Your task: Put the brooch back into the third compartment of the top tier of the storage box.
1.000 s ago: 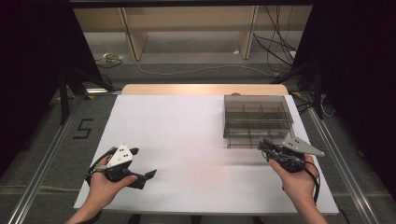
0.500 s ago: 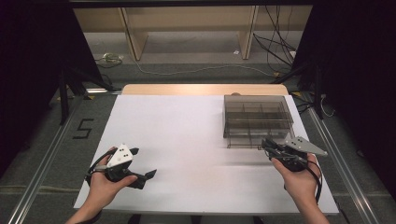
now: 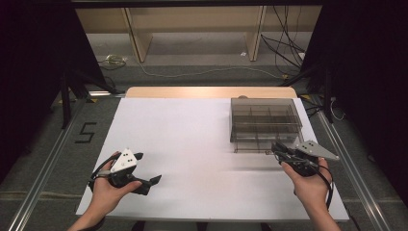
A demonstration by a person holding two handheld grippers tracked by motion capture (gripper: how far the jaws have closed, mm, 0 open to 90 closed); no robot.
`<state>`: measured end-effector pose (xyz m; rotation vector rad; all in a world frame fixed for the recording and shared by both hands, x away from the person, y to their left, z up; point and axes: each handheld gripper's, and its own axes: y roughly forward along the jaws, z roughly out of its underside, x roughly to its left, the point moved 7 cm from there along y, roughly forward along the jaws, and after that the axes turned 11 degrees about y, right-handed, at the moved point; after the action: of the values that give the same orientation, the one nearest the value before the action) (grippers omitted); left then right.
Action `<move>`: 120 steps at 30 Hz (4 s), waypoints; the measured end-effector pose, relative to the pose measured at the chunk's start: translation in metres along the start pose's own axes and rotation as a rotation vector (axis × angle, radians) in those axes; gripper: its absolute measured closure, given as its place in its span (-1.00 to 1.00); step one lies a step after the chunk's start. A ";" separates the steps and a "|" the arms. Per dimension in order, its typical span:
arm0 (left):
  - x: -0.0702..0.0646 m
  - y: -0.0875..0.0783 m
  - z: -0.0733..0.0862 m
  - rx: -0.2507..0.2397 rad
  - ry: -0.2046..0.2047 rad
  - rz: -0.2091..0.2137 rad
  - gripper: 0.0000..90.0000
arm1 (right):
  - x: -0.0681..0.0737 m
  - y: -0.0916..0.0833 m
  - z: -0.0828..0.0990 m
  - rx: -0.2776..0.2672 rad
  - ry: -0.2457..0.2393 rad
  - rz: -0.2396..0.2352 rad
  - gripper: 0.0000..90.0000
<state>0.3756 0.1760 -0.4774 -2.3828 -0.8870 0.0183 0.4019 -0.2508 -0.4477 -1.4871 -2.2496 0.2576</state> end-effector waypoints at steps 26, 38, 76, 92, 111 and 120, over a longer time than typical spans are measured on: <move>0.001 -0.001 0.000 0.001 0.003 0.000 -1.00 | -0.008 -0.001 -0.003 -0.014 0.011 0.018 0.75; 0.000 -0.001 0.000 0.002 0.004 0.001 -1.00 | -0.011 -0.002 -0.004 -0.018 0.020 0.023 0.75; 0.000 -0.001 0.000 0.002 0.005 0.003 -1.00 | -0.023 -0.004 -0.008 -0.029 0.036 0.047 0.75; 0.000 0.000 0.000 0.002 0.005 0.003 -1.00 | -0.030 -0.006 -0.010 -0.039 0.046 0.065 0.75; 0.000 0.000 0.000 0.004 0.007 0.005 -1.00 | -0.040 -0.009 -0.010 -0.043 0.065 0.084 0.75; -0.001 0.000 0.000 0.004 0.006 0.007 -1.00 | -0.042 -0.007 -0.009 -0.040 0.064 0.090 0.75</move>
<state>0.3754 0.1753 -0.4776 -2.3811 -0.8750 0.0158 0.4139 -0.2928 -0.4470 -1.5964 -2.1527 0.1899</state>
